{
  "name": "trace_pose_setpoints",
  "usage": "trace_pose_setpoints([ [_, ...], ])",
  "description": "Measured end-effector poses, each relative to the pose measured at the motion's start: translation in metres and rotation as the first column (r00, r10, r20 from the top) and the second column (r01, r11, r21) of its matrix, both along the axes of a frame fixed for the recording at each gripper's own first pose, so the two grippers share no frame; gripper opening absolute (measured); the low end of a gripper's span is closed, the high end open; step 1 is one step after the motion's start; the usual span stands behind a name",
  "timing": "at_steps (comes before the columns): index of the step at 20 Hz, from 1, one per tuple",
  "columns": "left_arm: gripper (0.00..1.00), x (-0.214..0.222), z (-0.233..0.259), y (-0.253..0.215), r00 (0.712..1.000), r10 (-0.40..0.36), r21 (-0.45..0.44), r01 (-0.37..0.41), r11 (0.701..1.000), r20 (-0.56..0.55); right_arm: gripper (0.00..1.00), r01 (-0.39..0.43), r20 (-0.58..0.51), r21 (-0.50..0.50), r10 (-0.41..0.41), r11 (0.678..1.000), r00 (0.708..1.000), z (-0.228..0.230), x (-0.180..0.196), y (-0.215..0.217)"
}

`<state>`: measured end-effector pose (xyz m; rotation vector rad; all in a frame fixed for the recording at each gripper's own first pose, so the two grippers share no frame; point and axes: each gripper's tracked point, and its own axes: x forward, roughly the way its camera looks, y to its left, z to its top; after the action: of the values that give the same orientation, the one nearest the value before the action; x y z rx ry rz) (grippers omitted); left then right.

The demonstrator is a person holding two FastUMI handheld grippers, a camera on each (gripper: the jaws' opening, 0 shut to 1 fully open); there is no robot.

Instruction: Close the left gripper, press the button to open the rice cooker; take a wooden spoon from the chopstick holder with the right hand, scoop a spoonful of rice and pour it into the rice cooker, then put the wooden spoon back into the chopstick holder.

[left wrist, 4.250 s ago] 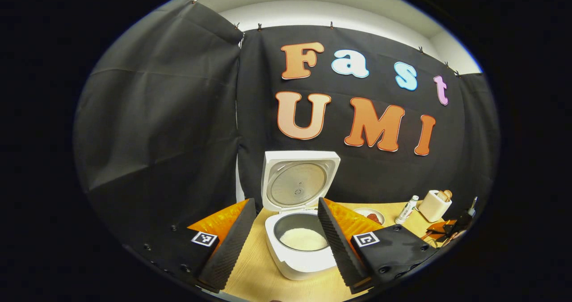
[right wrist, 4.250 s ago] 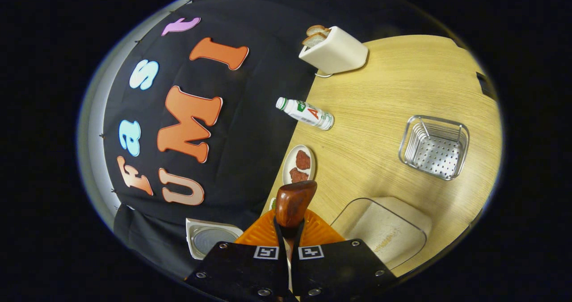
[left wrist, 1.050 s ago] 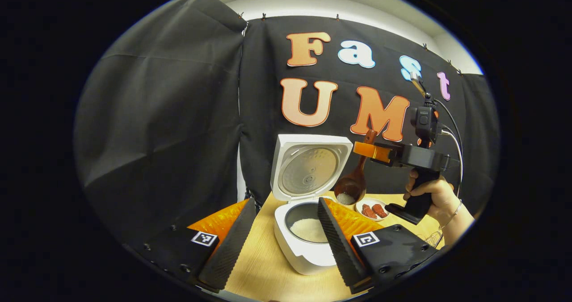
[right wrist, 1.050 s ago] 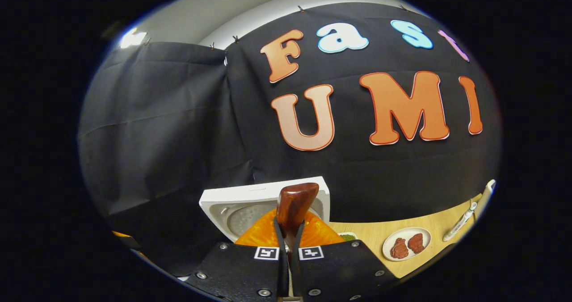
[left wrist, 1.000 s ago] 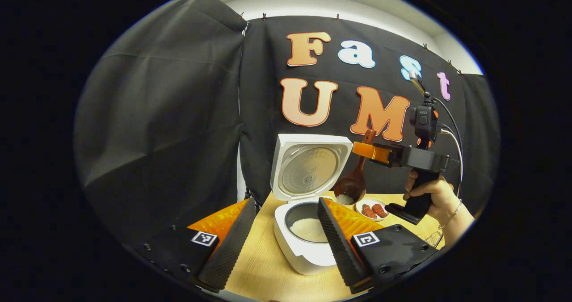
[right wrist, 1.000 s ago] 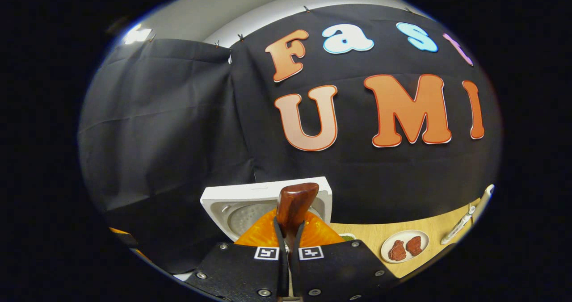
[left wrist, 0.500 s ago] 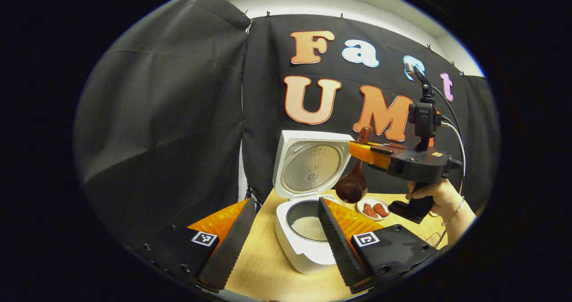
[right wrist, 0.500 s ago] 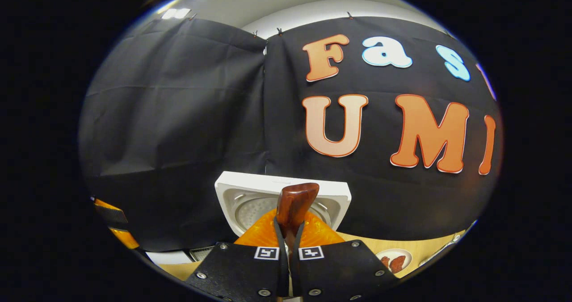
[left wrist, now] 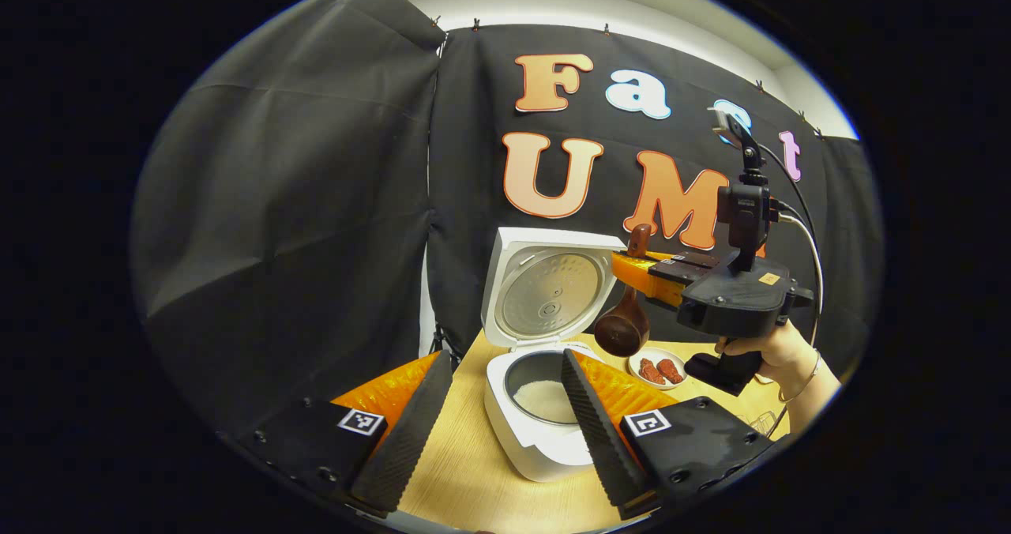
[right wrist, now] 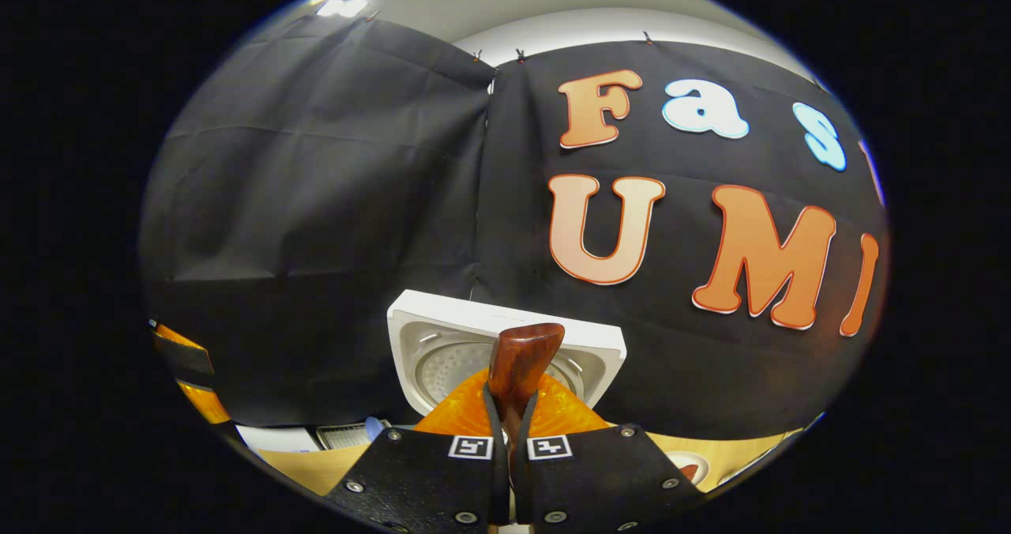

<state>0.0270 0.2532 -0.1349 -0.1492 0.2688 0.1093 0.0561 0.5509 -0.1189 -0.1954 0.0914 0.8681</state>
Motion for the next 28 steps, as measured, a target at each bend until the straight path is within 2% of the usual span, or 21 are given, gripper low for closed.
trace_pose_setpoints([
  [3, 0.96, -0.004, 0.002, -0.001, 1.000, -0.004, 0.005, 0.004, 1.000, 0.001, 0.02, 0.038, -0.127, 0.093, -0.026, 0.995, 0.992, -0.003, 0.007, -0.012],
  [6, 0.96, -0.004, 0.004, -0.003, 1.000, -0.006, 0.002, 0.006, 1.000, 0.002, 0.02, 0.092, -0.239, 0.166, -0.051, 0.982, 0.970, -0.006, 0.013, -0.032],
  [12, 0.95, -0.006, 0.017, -0.019, 0.999, -0.033, 0.011, 0.033, 0.999, 0.031, 0.02, 0.253, -0.449, 0.315, -0.091, 0.915, 0.889, -0.001, 0.031, -0.093],
  [16, 0.96, -0.008, 0.021, -0.037, 0.997, -0.059, 0.009, 0.059, 0.998, 0.045, 0.02, 0.340, -0.486, 0.370, -0.132, 0.865, 0.864, 0.019, 0.043, -0.156],
  [19, 0.96, -0.006, 0.024, -0.051, 0.996, -0.078, -0.001, 0.078, 0.997, 0.052, 0.02, 0.423, -0.488, 0.403, -0.200, 0.812, 0.850, 0.031, 0.053, -0.216],
  [25, 0.96, -0.005, 0.028, -0.076, 0.992, -0.110, 0.019, 0.109, 0.994, 0.059, 0.02, 0.576, -0.510, 0.402, -0.348, 0.712, 0.787, 0.029, 0.054, -0.351],
  [28, 0.95, -0.005, 0.031, -0.086, 0.991, -0.111, 0.005, 0.111, 0.994, 0.068, 0.02, 0.647, -0.522, 0.391, -0.422, 0.655, 0.742, 0.022, 0.050, -0.416],
])
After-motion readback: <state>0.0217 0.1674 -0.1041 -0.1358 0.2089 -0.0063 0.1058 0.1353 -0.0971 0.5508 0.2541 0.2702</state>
